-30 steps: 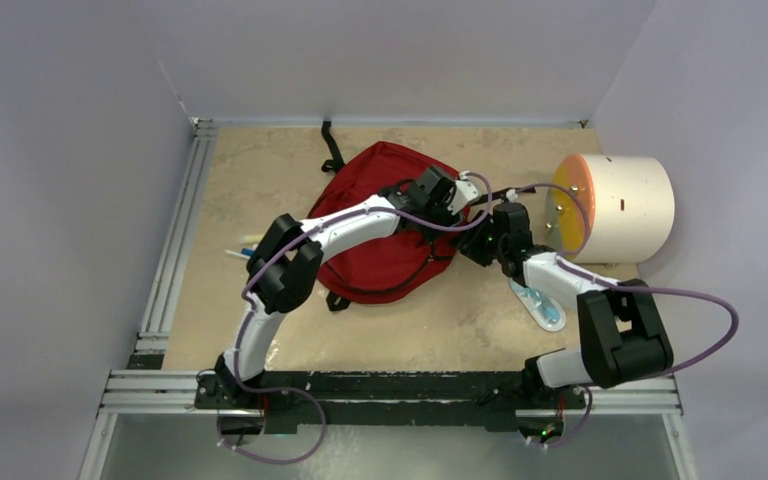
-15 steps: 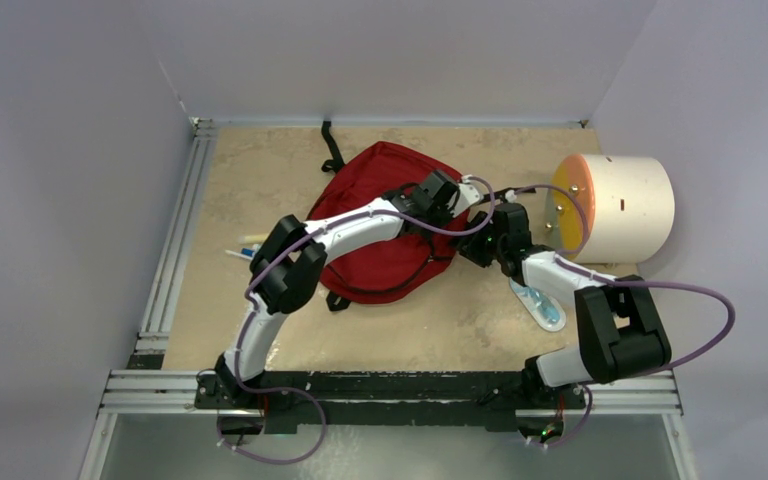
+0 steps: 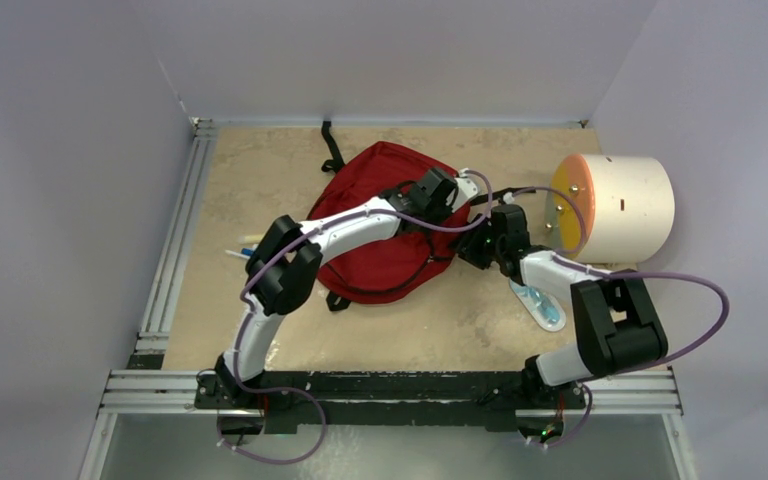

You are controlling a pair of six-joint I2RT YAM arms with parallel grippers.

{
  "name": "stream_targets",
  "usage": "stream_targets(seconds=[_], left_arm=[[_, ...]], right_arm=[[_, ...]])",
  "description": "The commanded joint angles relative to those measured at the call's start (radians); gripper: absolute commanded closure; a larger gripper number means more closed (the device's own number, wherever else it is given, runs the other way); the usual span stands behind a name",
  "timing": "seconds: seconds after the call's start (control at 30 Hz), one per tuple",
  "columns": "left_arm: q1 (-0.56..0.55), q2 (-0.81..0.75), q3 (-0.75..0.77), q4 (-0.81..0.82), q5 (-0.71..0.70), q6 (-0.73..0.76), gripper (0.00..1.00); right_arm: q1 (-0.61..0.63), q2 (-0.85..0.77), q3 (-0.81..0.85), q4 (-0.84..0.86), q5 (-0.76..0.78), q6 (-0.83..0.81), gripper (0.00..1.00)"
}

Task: Pack the student bag
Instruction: Unzip the student bag at the center of the board.

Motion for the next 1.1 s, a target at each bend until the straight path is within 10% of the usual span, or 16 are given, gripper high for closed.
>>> stream_targets(seconds=[0.0, 0.2, 0.43, 1.07], left_arm=[[0.025, -0.08, -0.014, 0.041, -0.034, -0.049, 1.0], [0.075, -0.115, -0.052, 0.053, -0.019, -0.095, 1.0], [0.131, -0.146, -0.094, 0.056, -0.003, -0.113, 1.0], [0.387, -0.226, -0.176, 0.077, -0.055, -0.137, 1.0]], right_arm=[[-0.003, 0.018, 0.01, 0.03, 0.001, -0.014, 0.55], [-0.003, 0.066, 0.03, 0.034, 0.016, -0.026, 0.54], [-0.003, 0.102, 0.022, 0.07, 0.008, -0.024, 0.99], [-0.003, 0.076, 0.015, 0.043, 0.041, -0.025, 1.0]])
